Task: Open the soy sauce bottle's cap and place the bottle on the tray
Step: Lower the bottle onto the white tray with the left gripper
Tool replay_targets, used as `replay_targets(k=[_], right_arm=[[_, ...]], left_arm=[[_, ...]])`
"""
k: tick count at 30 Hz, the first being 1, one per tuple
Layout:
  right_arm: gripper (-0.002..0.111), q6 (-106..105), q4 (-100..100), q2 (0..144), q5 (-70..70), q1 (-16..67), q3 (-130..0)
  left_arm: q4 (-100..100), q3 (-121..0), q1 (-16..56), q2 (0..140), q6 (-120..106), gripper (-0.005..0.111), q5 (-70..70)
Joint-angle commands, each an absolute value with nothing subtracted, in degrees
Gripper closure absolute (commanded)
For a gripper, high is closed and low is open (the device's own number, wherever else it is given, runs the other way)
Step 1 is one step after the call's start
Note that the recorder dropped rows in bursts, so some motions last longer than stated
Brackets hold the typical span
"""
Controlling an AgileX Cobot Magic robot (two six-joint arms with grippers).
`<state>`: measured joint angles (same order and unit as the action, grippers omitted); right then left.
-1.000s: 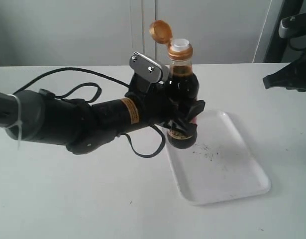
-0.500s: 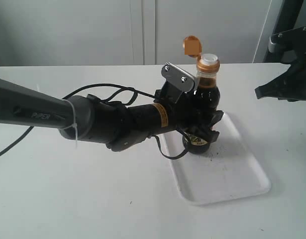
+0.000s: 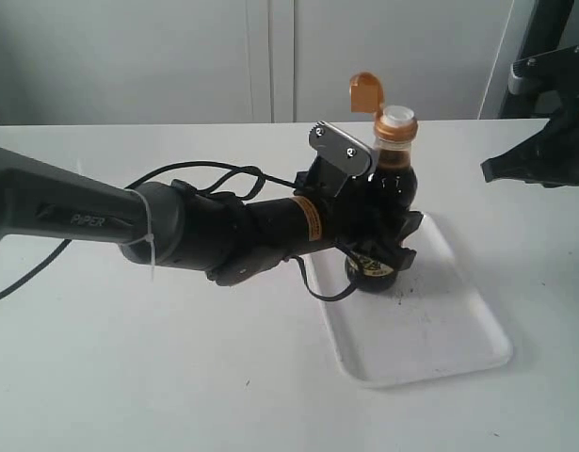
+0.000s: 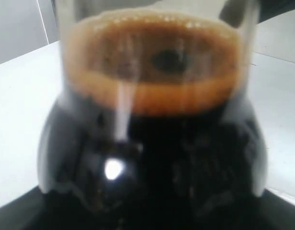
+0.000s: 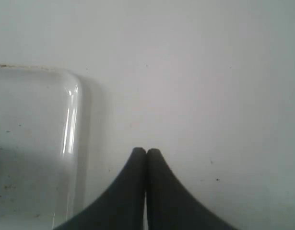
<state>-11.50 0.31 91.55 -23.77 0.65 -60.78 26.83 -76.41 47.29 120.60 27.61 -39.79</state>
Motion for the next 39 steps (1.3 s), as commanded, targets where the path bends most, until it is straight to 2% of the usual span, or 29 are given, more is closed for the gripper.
replay_targets(k=[1,4,7,10,17,21,25,39], right_arm=[[0.108,-11.16,1.55,91.57,-23.23,0.51,-60.56],[0.108,-11.16,1.55,91.57,-23.23,0.51,-60.56],[0.108,-11.16,1.55,91.57,-23.23,0.51,-60.56],[0.108,-11.16,1.55,91.57,-23.23,0.51,-60.56],[0.108,-11.16,1.7,91.57,-23.23,0.51,-60.56],[0.108,-11.16,1.7,91.57,-23.23,0.51,-60.56],[0.108,-11.16,1.81,91.57,-23.23,0.51,-60.56],[0.108,-11.16,2.16,91.57,-22.76,0.51,-60.56]], left_arm=[[27.27,-77.11,47.53,119.38,28.65,0.107,-43.73],[27.27,-76.69,47.53,119.38,28.75,0.106,-43.72],[27.27,-76.72,47.53,119.38,29.24,0.097,-42.55],[27.27,-76.72,47.53,119.38,29.78,0.08,-40.72],[27.42,-76.72,47.53,119.38,30.23,0.024,-37.05],[27.42,-76.72,47.53,119.27,30.37,0.009,-36.32],[27.42,-76.72,47.53,119.27,30.37,0.004,-36.32],[28.09,-76.72,47.53,114.94,31.53,0.004,-30.42]])
